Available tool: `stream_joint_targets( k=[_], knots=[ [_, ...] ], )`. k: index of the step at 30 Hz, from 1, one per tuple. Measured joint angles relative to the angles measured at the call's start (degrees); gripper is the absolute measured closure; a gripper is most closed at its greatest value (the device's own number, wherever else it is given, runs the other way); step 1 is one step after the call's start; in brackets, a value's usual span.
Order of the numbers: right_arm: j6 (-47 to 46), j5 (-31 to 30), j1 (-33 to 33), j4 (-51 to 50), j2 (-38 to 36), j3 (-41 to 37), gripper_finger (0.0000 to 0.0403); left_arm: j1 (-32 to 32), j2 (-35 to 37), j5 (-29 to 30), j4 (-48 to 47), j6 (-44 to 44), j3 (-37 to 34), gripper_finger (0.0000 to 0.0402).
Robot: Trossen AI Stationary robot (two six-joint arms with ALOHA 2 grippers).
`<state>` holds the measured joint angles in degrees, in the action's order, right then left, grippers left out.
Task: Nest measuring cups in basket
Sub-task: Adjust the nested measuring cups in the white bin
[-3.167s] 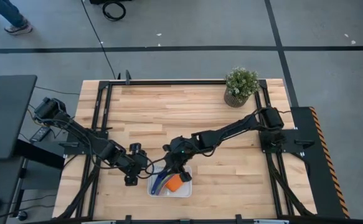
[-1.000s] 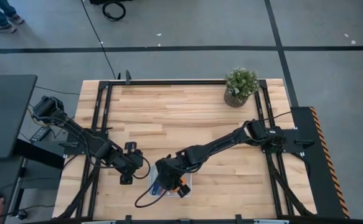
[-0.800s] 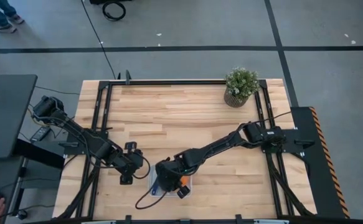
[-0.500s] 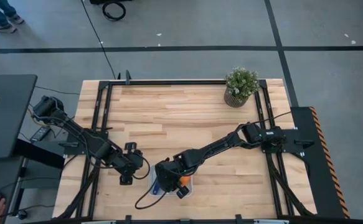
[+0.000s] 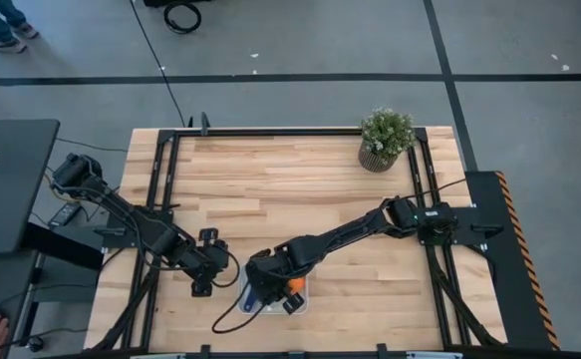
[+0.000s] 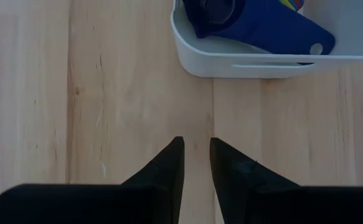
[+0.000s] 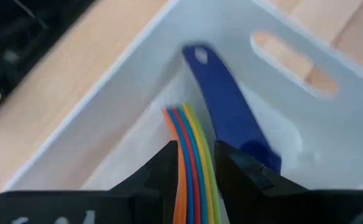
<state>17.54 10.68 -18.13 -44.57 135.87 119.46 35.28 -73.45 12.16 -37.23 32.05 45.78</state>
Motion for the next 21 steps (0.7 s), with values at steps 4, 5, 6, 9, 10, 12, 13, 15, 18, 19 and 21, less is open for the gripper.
stream_joint_targets(
  k=[4,5,6,9,10,12,13,15,18,19,21],
  knots=[
    [-4.4,-0.6,-0.2,-1.5,0.0,1.3,0.0291,0.0,0.0,0.0,0.0,0.0,0.0,0.0317],
    [-5.5,-0.6,-0.2,-1.9,0.0,1.3,0.0291,0.0,0.0,0.0,0.0,0.0,0.0,0.0317],
    [-6.0,-0.6,-0.2,-2.7,0.0,1.3,0.0291,0.0,0.0,0.0,0.0,0.0,0.0,0.0317],
    [-5.8,-1.7,-0.2,-3.3,0.0,1.2,0.0291,0.0,0.0,0.0,0.0,0.0,0.0,0.0317],
    [-5.8,-1.9,-0.2,-3.2,0.0,1.2,0.0291,0.0,0.0,0.0,0.0,0.0,0.0,0.0317],
    [-5.8,-2.1,-0.2,-3.4,0.0,1.2,0.0291,0.0,0.0,0.0,0.0,0.0,0.0,0.0317],
    [-6.0,-2.3,-0.2,-3.5,0.0,1.2,0.0291,0.0,0.0,0.0,0.0,0.0,0.0,0.0317],
    [-6.7,-3.4,-0.2,-3.9,0.0,1.2,0.0291,0.0,0.0,0.0,0.0,0.3,0.0,0.0317],
    [-7.0,-3.5,0.2,-5.2,0.0,1.2,0.0291,0.0,0.0,0.0,0.0,0.3,0.0,0.0317],
    [-7.3,-3.3,0.3,-5.6,0.0,1.2,0.0291,0.0,0.0,0.0,0.0,0.3,0.0,0.0317],
    [-7.8,-2.1,0.6,-5.9,0.0,1.2,0.0291,0.0,0.0,0.0,0.0,0.3,0.0,0.0317]
  ],
)
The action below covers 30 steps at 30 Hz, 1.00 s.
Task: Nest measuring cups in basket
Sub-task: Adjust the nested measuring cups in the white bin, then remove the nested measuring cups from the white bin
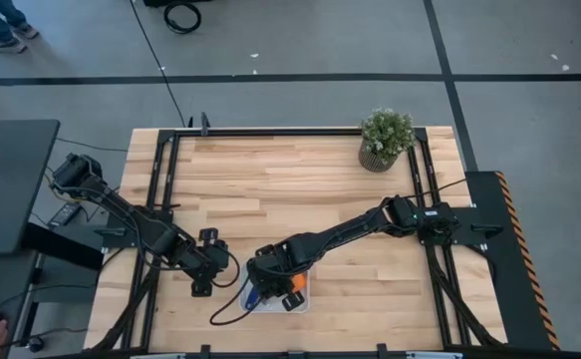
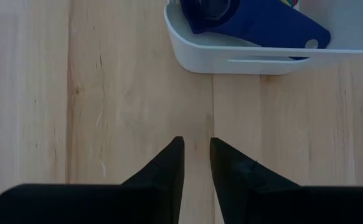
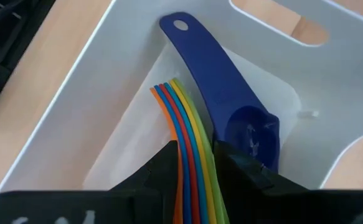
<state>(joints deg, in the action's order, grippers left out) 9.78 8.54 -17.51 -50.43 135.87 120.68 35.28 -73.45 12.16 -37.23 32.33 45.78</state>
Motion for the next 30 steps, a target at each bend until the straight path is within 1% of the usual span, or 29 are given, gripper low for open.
stream_joint_targets(
  k=[8,12,14,18,20,22,24,26,30],
  knots=[
    [-1.2,1.8,0.5,-0.2,0.0,-0.9,0.0291,0.0,0.0,0.0,0.0,0.0,0.0,0.0317],
    [0.9,4.0,0.4,-0.6,-0.1,-0.3,0.0296,0.0,0.0,0.0,0.0,0.0,0.0,0.0317],
    [0.4,4.3,0.0,-0.3,-0.2,0.5,0.0309,0.0,0.0,0.0,-0.1,0.0,0.0,0.0317],
    [0.0,4.7,-0.4,-0.8,-0.6,1.3,0.0351,0.0,0.0,0.0,-0.2,0.0,0.0,0.0317],
    [-2.1,4.7,-0.4,-1.1,-0.5,1.3,0.0370,0.0,0.0,0.0,-0.3,0.0,0.0,0.0317],
    [-3.5,4.7,-0.3,-1.1,-0.5,1.3,0.0379,0.0,0.0,0.0,-0.3,-0.3,0.0,0.0317],
    [-3.8,4.7,-0.3,-1.4,-0.5,1.3,0.0379,0.0,0.0,0.0,-0.3,-0.5,0.0,0.0317],
    [-3.8,4.7,-0.1,-1.4,-0.5,1.3,0.0368,0.0,0.0,0.0,-0.3,-0.7,0.0,0.0317],
    [-3.8,4.6,-0.1,-0.5,-0.5,1.3,0.0327,0.0,0.0,0.0,-0.6,-0.7,0.0,0.0317]
  ],
)
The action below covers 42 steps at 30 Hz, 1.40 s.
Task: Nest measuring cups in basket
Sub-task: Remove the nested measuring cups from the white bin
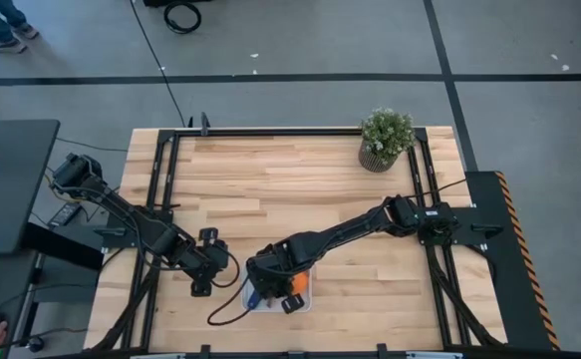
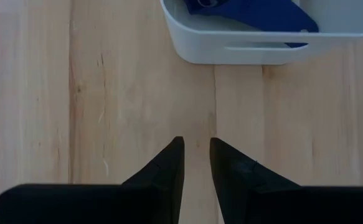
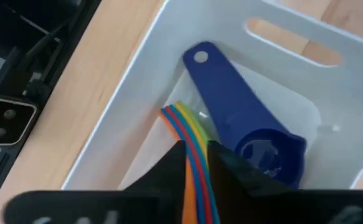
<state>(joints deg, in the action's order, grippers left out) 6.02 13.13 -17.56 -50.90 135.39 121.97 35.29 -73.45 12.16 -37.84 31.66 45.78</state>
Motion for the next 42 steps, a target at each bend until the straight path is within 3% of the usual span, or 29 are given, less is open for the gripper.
stream_joint_targets(
  k=[5,9,17,22,36,42],
  knots=[
    [0.1,-1.9,-0.1,2.6,0.0,0.0,0.0272,0.0,0.0,0.0,-1.9,0.0,0.0,0.0317],
    [-1.3,-1.1,-0.1,1.0,0.0,0.0,0.0251,0.0,0.0,0.0,-3.6,0.0,0.0,0.0317],
    [-4.6,1.3,-0.3,1.8,1.4,-1.1,0.0251,0.0,0.0,0.0,-5.3,-1.8,0.0,0.0317],
    [-4.5,-1.3,-0.5,1.3,3.0,-1.2,0.0251,0.0,0.0,0.0,-5.5,-2.4,0.0,0.0317],
    [5.9,1.1,-0.5,-4.9,2.7,-1.1,0.0252,0.2,0.0,0.0,-6.6,-3.1,0.0,0.0317],
    [9.7,-1.7,-0.4,-12.9,2.5,2.7,0.0252,0.2,0.0,0.0,-6.6,-4.3,0.0,0.0317]
  ],
)
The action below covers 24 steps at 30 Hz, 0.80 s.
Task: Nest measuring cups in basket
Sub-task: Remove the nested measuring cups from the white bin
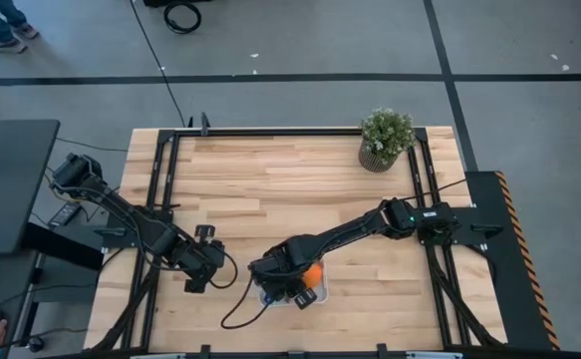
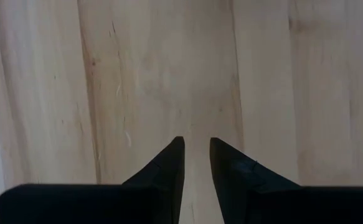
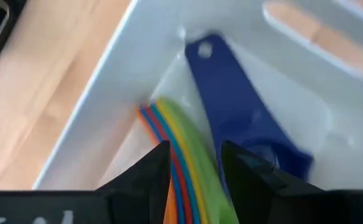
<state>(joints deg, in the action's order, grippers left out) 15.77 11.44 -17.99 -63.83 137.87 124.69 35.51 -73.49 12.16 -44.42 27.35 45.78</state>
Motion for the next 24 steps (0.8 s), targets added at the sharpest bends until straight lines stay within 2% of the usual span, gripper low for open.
stream_joint_targets(
  k=[7,14,24],
  knots=[
    [2.1,0.2,-0.3,-7.3,-0.2,0.5,0.0252,0.0,0.0,0.0,0.0,0.0,0.0,0.0317],
    [5.0,-1.3,-0.9,-6.8,-0.1,-0.4,0.0252,0.0,0.0,0.0,0.0,0.5,0.0,0.0317],
    [7.5,-2.7,-1.5,-3.7,-0.5,-5.5,0.0252,0.0,0.0,0.0,0.0,0.5,0.0,0.0317]
  ],
)
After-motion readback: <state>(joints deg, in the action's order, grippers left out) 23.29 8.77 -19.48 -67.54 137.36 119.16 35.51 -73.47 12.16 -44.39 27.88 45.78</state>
